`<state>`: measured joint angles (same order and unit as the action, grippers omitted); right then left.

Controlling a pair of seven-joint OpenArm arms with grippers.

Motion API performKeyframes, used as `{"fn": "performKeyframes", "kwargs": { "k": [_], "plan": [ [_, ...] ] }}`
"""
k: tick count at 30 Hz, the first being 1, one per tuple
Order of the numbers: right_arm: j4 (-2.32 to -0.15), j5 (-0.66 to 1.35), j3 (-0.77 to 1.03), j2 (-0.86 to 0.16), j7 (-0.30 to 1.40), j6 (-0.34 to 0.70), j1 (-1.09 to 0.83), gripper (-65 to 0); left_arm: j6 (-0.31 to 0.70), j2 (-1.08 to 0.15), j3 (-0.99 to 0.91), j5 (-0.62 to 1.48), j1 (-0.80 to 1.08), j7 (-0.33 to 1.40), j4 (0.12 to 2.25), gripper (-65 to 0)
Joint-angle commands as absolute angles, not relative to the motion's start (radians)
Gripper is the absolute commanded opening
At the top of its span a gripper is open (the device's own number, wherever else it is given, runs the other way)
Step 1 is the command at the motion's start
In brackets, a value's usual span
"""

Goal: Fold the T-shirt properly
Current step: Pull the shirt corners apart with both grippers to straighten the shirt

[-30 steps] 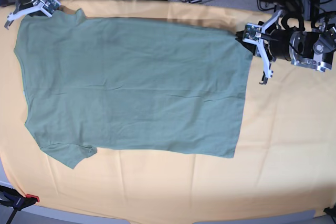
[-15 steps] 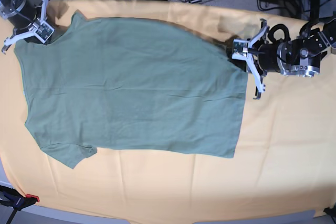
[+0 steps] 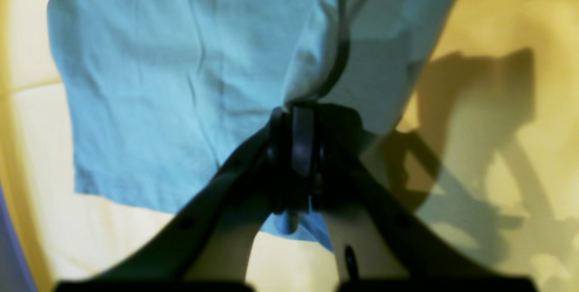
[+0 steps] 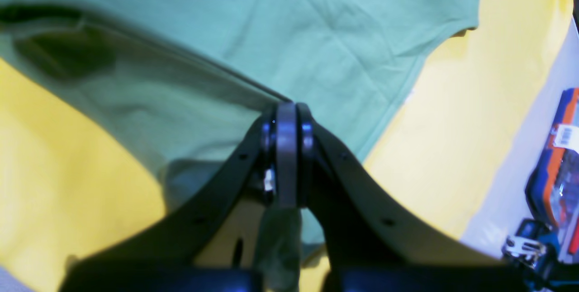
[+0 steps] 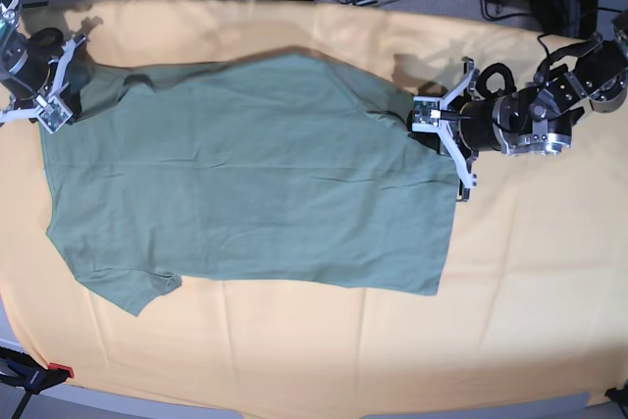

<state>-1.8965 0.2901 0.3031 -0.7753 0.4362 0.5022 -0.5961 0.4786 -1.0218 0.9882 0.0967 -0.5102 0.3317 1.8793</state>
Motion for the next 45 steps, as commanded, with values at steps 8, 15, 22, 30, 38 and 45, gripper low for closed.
{"fn": "performKeyframes", "kwargs": {
  "k": [8, 15, 22, 30, 38, 45],
  "plan": [
    [-1.837, 0.293, 0.313, -0.793, 0.402, 0.499, -0.548, -65.0, 0.417, -1.033, 0.976, 0.025, -0.53, 0.316, 1.888, -65.0],
    [-1.837, 0.293, 0.313, -0.793, 0.392, 0.498, -0.548, -65.0, 0.394, -1.034, 0.976, 0.003, -0.53, 0.351, 1.888, -65.0],
    [-1.837, 0.326, 0.313, -0.792, 0.388, 0.498, -0.548, -65.0, 0.313, -1.033, 0.976, 0.004, -0.53, 0.36, 1.888, -65.0],
    [-1.837, 0.322, 0.313, -0.793, 0.377, 0.451, -0.548, -65.0, 0.151, -1.033, 0.976, 0.0, -0.53, 0.371, 1.888, -65.0],
    [-1.837, 0.322, 0.313, -0.793, 0.376, 0.442, -0.548, -65.0, 0.145, -1.033, 0.976, 0.0, -0.53, 0.375, 1.888, -65.0],
    [-1.837, 0.322, 0.313, -0.793, 0.369, 0.426, -0.518, -65.0, 0.146, -1.033, 0.976, 0.001, -0.53, 0.374, 1.888, -65.0]
  ]
}}
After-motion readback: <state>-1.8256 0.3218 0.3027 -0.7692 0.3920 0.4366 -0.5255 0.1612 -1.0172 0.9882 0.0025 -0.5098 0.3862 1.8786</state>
